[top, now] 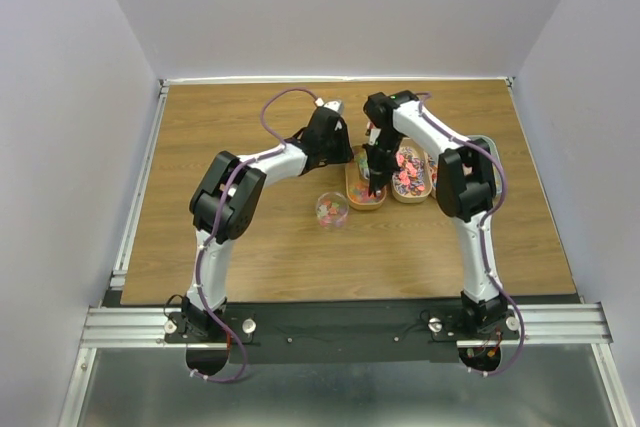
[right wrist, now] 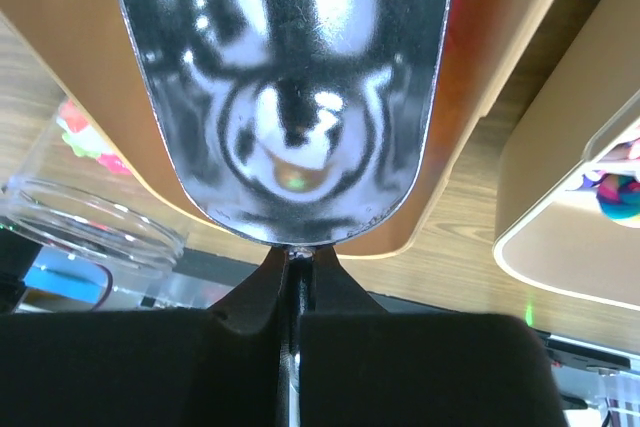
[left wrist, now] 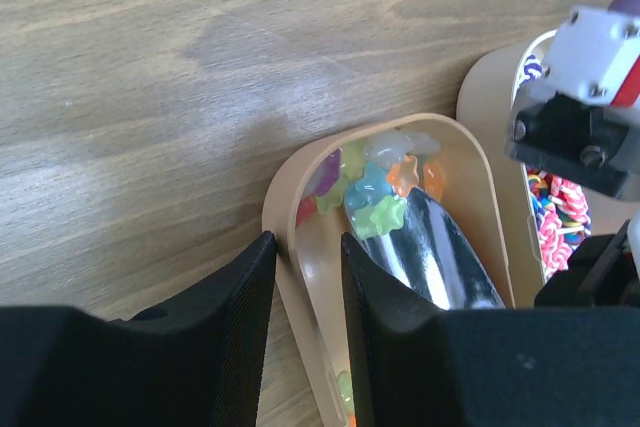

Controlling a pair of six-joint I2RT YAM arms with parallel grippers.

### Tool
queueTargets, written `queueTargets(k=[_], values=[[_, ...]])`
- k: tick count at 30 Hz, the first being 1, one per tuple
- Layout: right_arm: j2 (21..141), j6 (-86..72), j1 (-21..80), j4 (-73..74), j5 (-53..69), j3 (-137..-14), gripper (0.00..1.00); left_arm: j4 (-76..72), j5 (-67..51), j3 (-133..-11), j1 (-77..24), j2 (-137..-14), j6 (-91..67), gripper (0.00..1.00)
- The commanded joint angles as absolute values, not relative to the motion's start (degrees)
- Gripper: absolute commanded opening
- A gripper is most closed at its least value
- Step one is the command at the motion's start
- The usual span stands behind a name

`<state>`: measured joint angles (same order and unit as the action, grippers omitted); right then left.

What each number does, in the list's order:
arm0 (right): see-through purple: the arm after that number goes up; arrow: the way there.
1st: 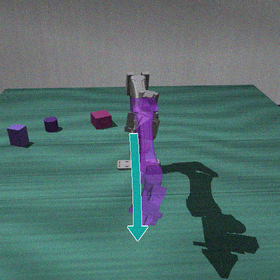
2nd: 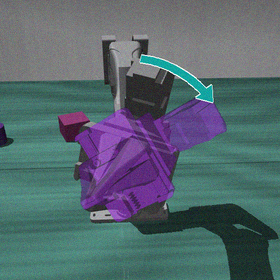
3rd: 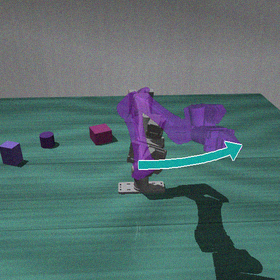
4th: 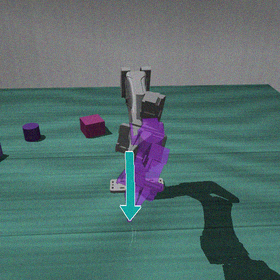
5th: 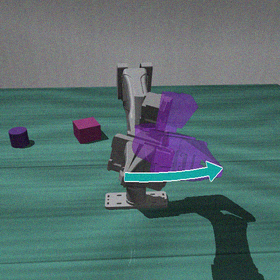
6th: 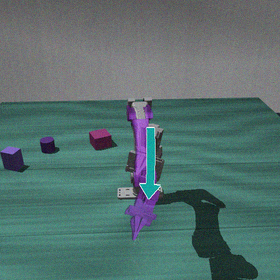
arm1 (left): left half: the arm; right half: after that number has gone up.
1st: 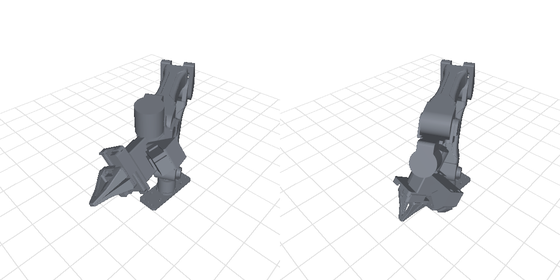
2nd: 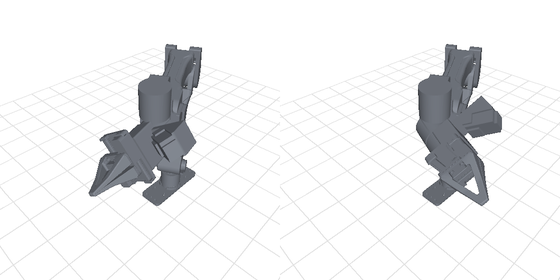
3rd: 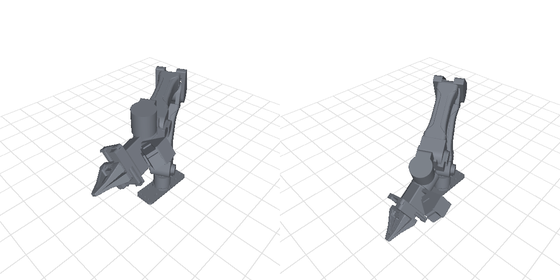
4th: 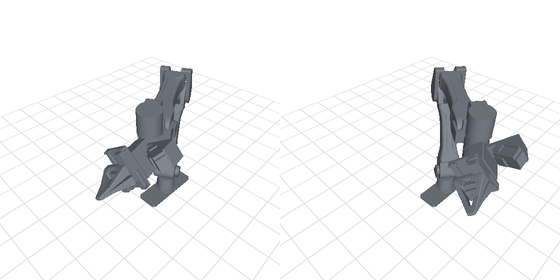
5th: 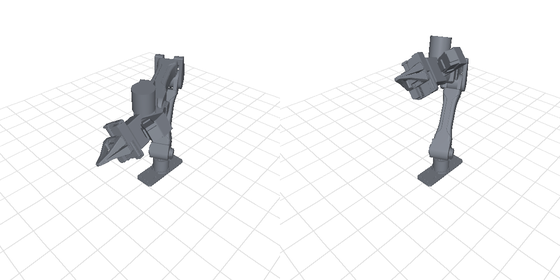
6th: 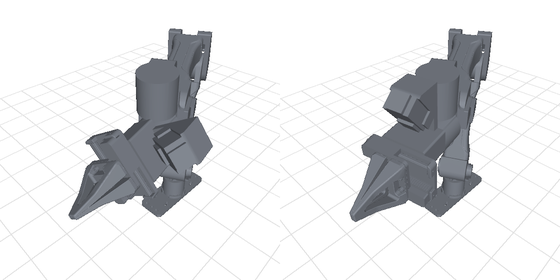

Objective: Pack the candies
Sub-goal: Scoop the fake candies from the storage box.

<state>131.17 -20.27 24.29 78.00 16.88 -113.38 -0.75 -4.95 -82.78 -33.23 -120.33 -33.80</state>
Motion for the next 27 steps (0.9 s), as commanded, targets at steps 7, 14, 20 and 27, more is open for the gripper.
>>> queueTargets(k=[7, 14, 20, 27], values=[[136.1, -22.4, 24.1, 79.5, 6.3, -120.2, 0.01, -1.1, -5.7, -82.0, -34.8, -119.3, -31.3, 0.38], [133.9, -23.6, 24.2, 74.5, 1.0, -116.0, 0.01, -1.1, -6.6, -81.6, -34.8, -119.0, -31.1, 0.37], [128.1, -24.1, 24.3, 65.0, -2.6, -109.0, 0.01, -1.0, -6.8, -80.7, -35.0, -118.5, -31.7, 0.37], [124.5, -22.0, 24.3, 60.6, -3.9, -103.0, 0.01, -0.8, -6.7, -80.9, -34.9, -117.4, -32.7, 0.39]])
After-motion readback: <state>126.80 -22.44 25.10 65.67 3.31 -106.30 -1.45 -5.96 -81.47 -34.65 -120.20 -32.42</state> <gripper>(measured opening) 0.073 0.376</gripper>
